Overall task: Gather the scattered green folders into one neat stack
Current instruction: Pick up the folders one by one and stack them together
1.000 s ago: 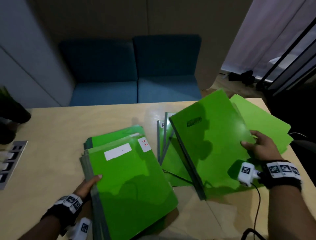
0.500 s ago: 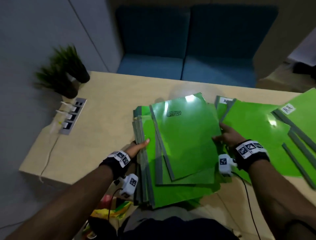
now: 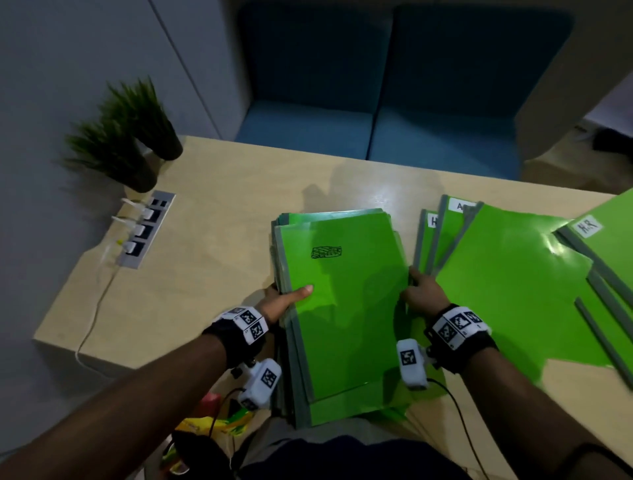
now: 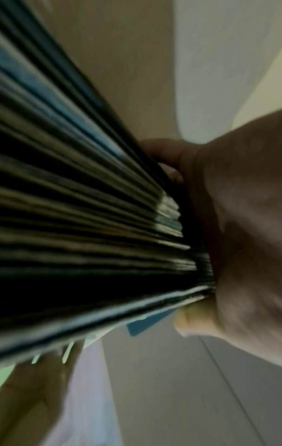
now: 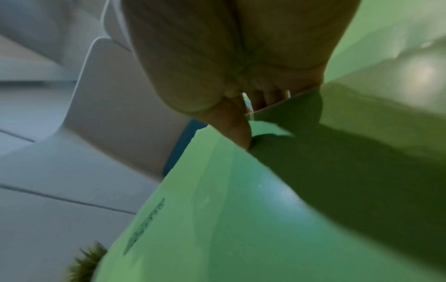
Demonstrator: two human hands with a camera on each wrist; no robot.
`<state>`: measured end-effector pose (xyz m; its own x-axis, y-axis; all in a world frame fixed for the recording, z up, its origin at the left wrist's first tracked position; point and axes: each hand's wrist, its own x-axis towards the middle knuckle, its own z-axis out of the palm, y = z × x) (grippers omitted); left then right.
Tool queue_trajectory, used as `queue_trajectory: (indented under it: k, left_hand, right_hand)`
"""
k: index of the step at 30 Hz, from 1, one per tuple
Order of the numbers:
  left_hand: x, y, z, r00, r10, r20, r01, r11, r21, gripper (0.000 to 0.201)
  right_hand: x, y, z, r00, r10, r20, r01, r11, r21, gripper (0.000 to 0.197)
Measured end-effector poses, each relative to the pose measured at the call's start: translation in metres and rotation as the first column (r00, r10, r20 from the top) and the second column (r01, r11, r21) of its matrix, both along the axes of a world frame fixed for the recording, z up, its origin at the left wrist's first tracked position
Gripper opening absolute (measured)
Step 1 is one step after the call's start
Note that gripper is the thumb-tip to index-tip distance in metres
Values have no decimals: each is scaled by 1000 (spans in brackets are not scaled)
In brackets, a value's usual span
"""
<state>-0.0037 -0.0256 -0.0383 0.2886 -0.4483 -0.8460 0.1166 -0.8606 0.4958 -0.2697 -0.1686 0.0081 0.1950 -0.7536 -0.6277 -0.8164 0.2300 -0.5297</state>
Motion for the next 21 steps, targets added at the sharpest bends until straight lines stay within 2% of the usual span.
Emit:
queue_trajectory:
  k: [2,5,6,8,9,10,12,13,14,18,21]
  left_hand:
    - [3,-5,2,997,-52,63,51,999,10,145]
    - [8,-11,5,983,-131,126,138,990,-42,136]
    - [11,-10,3,980,-145,134,155,986,-65,135]
    - [16,-9,-1,972,-180,148,189,981,-51,132]
    - [17,-7,-2,967,-200,156,207,978,-27,130]
    - [16,-7,0,965,-207,163,213,977,-25,127]
    - [13,-6,3,962,-209,173,222,973,-60,124]
    - [11,-6,7,961,-208,181,225,971,-81,125]
    - [10,-7,11,963,-200,182,219,971,-91,126]
    - [5,-7,21,973,-173,150,191,975,-114,129]
    - [0,-7,28,980,-147,130,163,980,-116,121]
  right_hand:
    - [2,2,3,1000,7,17,-7,1000,6,52]
    - [-12,-6,1,997,71,42,-71,997,-6,43]
    - [-23,-12,0,998,33,50,-30,998,-64,41]
    - [-59,-28,-7,981,-189,-36,171,942,-289,39]
    - [-82,-35,-12,931,-340,-136,264,880,-395,47]
    - [-107,-39,-17,837,-492,-241,366,829,-424,63]
    - [-147,-41,-25,646,-671,-363,602,741,-298,101]
    - [-159,-41,-28,607,-699,-379,668,707,-233,113]
    - [-167,-42,-32,603,-698,-387,681,703,-207,119]
    - [-171,-48,-36,697,-567,-438,530,820,-217,130]
    - [-172,-53,-31,723,-517,-458,490,851,-187,135]
